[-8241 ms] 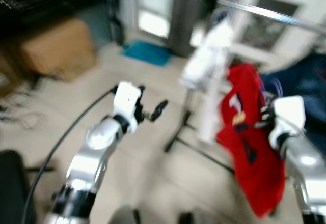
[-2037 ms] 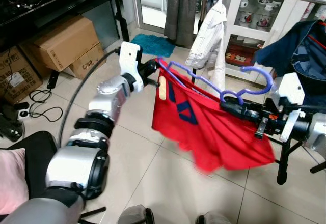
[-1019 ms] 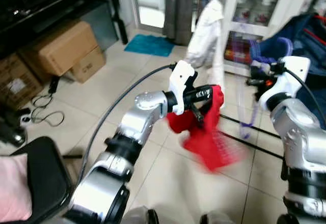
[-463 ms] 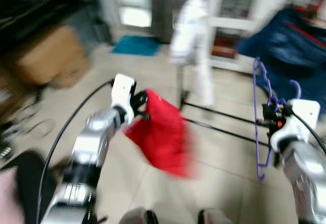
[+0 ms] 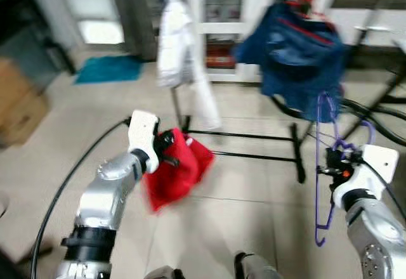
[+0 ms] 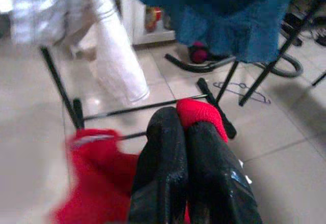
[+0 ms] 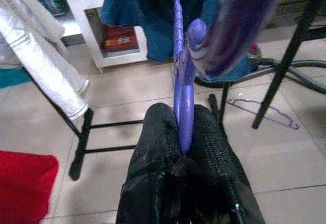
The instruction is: Hang hanger
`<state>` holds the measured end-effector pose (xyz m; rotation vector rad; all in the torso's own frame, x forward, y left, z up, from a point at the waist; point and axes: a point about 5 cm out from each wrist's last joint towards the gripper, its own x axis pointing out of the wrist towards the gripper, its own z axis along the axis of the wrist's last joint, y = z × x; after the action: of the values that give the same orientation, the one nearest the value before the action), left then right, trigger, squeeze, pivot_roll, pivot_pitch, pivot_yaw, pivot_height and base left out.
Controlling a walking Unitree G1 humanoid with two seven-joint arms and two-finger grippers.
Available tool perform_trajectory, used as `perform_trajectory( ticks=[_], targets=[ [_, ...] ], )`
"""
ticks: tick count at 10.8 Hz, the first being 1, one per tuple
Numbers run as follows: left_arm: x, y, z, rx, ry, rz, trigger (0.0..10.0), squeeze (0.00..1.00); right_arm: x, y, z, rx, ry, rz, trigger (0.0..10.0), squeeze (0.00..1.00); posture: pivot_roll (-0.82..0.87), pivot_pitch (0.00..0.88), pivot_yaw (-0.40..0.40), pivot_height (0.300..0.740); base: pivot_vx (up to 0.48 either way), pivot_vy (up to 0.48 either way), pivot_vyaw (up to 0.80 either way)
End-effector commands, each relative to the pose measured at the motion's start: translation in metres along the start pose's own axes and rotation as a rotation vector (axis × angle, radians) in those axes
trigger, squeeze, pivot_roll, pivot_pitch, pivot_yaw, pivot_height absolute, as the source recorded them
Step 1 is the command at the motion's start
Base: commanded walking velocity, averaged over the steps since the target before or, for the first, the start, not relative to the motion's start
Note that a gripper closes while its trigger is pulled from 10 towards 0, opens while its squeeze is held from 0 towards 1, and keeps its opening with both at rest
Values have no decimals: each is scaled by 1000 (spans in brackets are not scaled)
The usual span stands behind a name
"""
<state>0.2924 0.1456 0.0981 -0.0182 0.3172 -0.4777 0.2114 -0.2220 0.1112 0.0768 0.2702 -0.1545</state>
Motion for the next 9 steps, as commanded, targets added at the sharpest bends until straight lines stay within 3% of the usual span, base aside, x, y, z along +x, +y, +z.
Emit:
perform_trajectory(
  ticks=[1, 2, 4, 5, 6, 9],
  targets=[
    [-3, 4, 10, 66, -73, 37, 10000, 0, 1, 0, 4, -15, -26, -36, 10000, 0, -166, 0, 94, 740, 0, 0, -800],
    [-3, 8, 10, 18, -91, 74, 10000, 0, 1, 2, 6, -22, -30, -41, 10000, 0, -175, 0, 106, 740, 0, 0, -800],
    [3, -6, 9, 90, -65, 17, 10000, 0, -2, 4, 9, -51, -34, -44, 10000, 0, -172, 0, 106, 740, 0, 0, -800],
    [5, -7, 10, 88, -73, 15, 10000, 0, -1, 6, 11, -42, -55, -41, 10000, 0, -179, 0, 108, 740, 0, 0, -800],
    [6, -7, 10, 76, -84, 33, 10000, 0, 0, 6, 16, -110, -97, -57, 10000, 0, -178, 0, 110, 740, 0, 0, -800],
    [8, 0, 23, 47, -212, 96, 10000, 0, 8, 13, 15, -86, -95, -24, 10000, 0, -163, 0, 93, 740, 0, 0, -800]
  ],
)
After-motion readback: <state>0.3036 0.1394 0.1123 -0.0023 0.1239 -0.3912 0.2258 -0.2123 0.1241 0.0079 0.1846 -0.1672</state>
